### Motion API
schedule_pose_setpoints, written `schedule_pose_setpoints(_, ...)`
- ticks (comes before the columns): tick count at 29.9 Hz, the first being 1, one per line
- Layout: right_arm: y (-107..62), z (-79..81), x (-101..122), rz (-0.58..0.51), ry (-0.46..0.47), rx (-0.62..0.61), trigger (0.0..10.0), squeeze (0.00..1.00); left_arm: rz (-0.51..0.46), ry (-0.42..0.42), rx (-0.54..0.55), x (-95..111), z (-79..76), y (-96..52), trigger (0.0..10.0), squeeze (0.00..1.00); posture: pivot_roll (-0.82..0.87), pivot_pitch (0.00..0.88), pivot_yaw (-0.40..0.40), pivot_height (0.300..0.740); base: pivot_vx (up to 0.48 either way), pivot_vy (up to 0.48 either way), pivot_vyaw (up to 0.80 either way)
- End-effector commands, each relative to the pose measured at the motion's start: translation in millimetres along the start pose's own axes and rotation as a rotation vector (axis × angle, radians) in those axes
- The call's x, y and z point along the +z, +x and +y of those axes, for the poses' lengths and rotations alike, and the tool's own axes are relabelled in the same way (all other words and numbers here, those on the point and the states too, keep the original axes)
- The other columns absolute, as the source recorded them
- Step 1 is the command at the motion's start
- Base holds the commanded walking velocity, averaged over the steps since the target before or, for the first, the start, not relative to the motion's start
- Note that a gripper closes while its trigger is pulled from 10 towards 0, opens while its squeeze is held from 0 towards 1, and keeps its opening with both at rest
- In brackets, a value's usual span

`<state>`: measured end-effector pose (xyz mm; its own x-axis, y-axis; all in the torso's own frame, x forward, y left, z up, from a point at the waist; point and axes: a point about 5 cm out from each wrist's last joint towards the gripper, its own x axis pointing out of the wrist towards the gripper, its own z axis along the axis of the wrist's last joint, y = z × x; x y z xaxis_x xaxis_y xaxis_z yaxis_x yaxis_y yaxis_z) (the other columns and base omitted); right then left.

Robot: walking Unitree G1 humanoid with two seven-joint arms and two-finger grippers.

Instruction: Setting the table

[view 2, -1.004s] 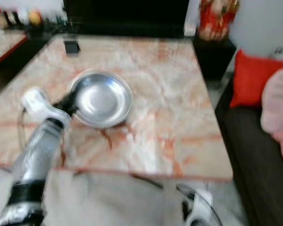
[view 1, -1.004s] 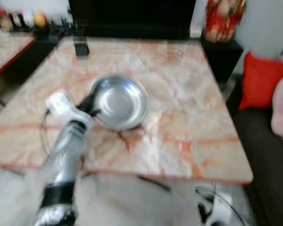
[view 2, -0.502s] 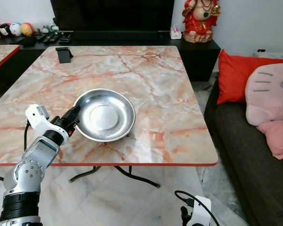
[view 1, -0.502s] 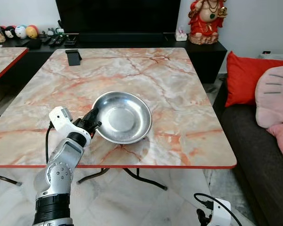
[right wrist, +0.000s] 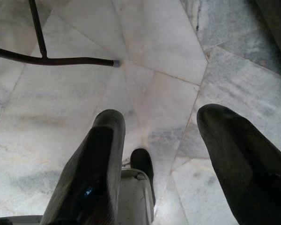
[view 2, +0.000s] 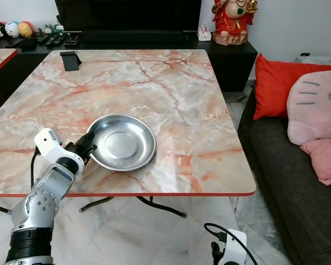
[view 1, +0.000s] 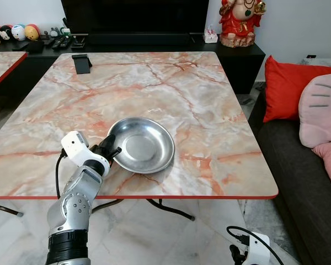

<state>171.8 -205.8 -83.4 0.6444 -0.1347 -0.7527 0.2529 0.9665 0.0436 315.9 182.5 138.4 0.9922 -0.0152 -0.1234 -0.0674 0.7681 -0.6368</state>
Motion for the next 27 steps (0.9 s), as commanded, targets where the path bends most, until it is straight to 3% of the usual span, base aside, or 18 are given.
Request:
schedule_pose_setpoints(1, -0.6, -0.5, -3, 0.013, -0.009, 0.003, 10.0, 0.00, -0.018, -0.004, 0.032, 4, 4.4, -0.3, 10.0, 0.00, 0.02, 0.000, 0.000, 0.724, 0.000, 0.000, 0.00)
schedule_pose_setpoints(14, -0.3, 5.4, -3, 0.013, -0.023, 0.022, 10.0, 0.00, 0.078, 0.034, 0.133, -11, 27.8, -5.5, 10.0, 0.00, 0.03, 0.000, 0.003, 0.724, 0.000, 0.000, 0.00)
schedule_pose_setpoints(27, -0.8, 4.0, -5, 0.022, -0.017, 0.018, 10.0, 0.00, 0.069, 0.057, 0.183, -12, 34.2, -4.2, 10.0, 0.00, 0.02, 0.000, 0.002, 0.724, 0.000, 0.000, 0.00)
